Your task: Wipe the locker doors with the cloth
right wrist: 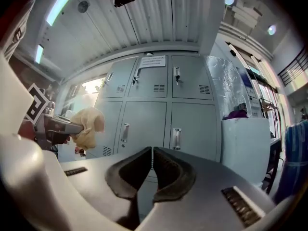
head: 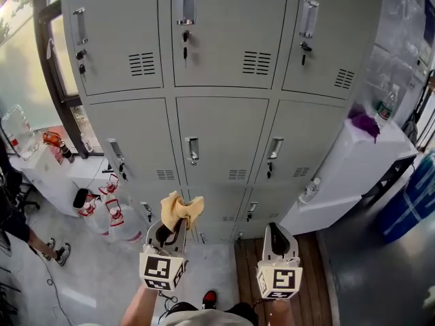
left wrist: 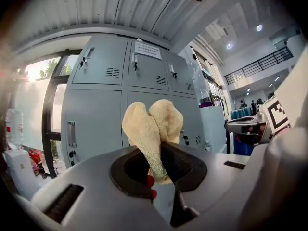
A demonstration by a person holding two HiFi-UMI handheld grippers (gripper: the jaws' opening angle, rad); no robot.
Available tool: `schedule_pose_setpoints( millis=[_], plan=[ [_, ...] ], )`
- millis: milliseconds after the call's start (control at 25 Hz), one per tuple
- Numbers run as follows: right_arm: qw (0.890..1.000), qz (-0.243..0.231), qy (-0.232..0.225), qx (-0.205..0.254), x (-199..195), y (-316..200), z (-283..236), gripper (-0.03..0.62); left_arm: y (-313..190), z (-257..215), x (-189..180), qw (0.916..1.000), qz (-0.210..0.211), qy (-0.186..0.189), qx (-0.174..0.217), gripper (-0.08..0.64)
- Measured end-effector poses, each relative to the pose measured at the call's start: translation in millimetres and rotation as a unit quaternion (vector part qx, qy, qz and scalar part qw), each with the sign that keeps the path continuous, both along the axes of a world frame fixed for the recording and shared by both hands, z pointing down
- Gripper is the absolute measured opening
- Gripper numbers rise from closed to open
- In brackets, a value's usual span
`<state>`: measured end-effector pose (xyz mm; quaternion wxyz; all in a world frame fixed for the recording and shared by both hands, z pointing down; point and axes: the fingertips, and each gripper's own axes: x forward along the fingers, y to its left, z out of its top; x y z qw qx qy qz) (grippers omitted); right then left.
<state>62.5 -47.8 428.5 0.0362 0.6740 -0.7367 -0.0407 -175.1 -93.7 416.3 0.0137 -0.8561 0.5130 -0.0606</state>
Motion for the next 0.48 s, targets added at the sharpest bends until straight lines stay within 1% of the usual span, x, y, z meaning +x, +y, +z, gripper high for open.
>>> schedule_pose_setpoints(
  millis=[240, 480],
  plan=[
    [1.0, 0.0, 0.003, -0.006, 4.0, -42.9, -2.6, 0.025, -40.9, -1.4, 4.3, 1.0, 0.002, 0.002, -0.001, 0.075],
    [1.0, -0.018, 0.006, 0.003, 16.3, -89.4, -6.4, 0.025, -78.4, -7.3, 16.6, 0.9999, -0.012, 0.002, 0.004, 0.075]
  ],
)
